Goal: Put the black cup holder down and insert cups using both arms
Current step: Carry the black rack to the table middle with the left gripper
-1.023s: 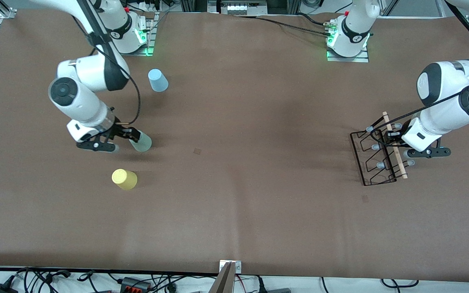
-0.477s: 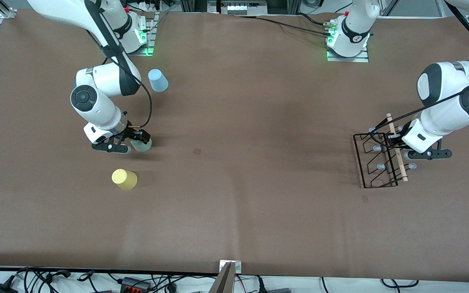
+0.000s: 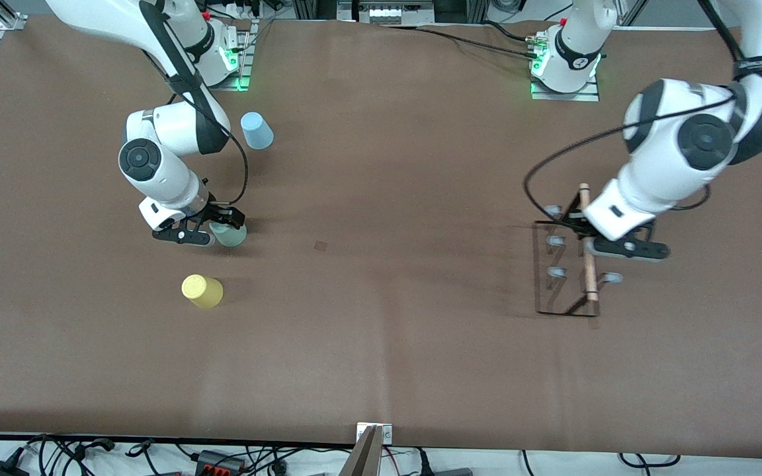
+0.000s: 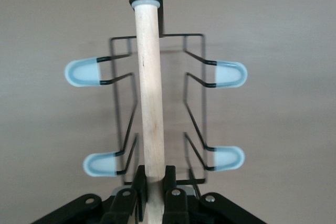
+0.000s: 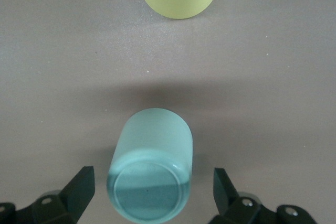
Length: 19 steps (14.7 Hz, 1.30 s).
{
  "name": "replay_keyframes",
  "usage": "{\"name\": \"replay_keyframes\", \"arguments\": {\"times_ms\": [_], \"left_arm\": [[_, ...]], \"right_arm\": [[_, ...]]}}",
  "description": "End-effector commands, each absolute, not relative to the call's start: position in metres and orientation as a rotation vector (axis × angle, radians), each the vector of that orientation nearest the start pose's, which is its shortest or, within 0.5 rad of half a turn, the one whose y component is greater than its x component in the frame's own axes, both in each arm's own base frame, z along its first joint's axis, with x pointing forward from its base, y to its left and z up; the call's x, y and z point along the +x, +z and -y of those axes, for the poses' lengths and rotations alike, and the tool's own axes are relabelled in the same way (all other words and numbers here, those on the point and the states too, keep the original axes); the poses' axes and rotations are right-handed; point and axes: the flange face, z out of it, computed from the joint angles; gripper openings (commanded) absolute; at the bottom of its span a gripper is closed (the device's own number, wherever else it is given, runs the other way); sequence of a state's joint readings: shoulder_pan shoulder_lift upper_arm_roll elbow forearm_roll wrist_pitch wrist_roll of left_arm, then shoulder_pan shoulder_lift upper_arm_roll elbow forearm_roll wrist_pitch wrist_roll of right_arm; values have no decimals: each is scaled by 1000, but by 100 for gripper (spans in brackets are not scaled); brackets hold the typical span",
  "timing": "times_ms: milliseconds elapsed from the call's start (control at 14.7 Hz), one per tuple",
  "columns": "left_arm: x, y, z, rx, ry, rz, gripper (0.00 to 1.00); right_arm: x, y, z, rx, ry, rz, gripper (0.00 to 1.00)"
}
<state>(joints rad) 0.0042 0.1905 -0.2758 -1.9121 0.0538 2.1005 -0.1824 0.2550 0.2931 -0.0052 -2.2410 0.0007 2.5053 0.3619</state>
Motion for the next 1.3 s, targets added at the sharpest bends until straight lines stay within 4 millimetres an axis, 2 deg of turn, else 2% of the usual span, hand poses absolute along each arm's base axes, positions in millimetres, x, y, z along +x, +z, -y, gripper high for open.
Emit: {"name": "replay_keyframes", "arguments": {"times_ms": [0, 136, 409, 545, 614, 682, 818, 955, 1091, 1159, 1227], "left_arm": [[579, 406, 229, -3190, 2, -79, 1], [567, 402, 287, -3220, 27, -5, 1], [542, 390, 382, -3258, 75, 21, 1], [539, 381, 406, -3274, 97, 11, 1], [536, 378, 422, -3285, 105, -2, 1], [533, 373, 435, -3292, 121, -5, 1], [522, 359, 461, -3293, 160, -19, 1], [513, 344, 474, -3283, 192, -34, 1], [506, 340, 482, -3254, 153, -98, 1], [506, 340, 482, -3240, 123, -121, 4], [508, 337, 480, -3228, 111, -131, 29]], "right_arm": [[520, 235, -135, -3136, 25, -202, 100], [520, 235, -135, -3136, 25, -202, 97], [520, 235, -136, -3135, 25, -200, 55], [522, 236, -136, -3136, 28, -197, 37], [523, 239, -136, -3137, 28, -183, 32], [525, 246, -135, -3138, 27, -171, 31], [530, 273, -135, -3145, 44, -156, 28], [538, 298, -136, -3152, 84, -147, 28], [542, 310, -129, -3149, 68, -139, 29], [543, 311, -125, -3150, 65, -140, 29], [543, 312, -126, -3149, 63, -140, 29]]}}
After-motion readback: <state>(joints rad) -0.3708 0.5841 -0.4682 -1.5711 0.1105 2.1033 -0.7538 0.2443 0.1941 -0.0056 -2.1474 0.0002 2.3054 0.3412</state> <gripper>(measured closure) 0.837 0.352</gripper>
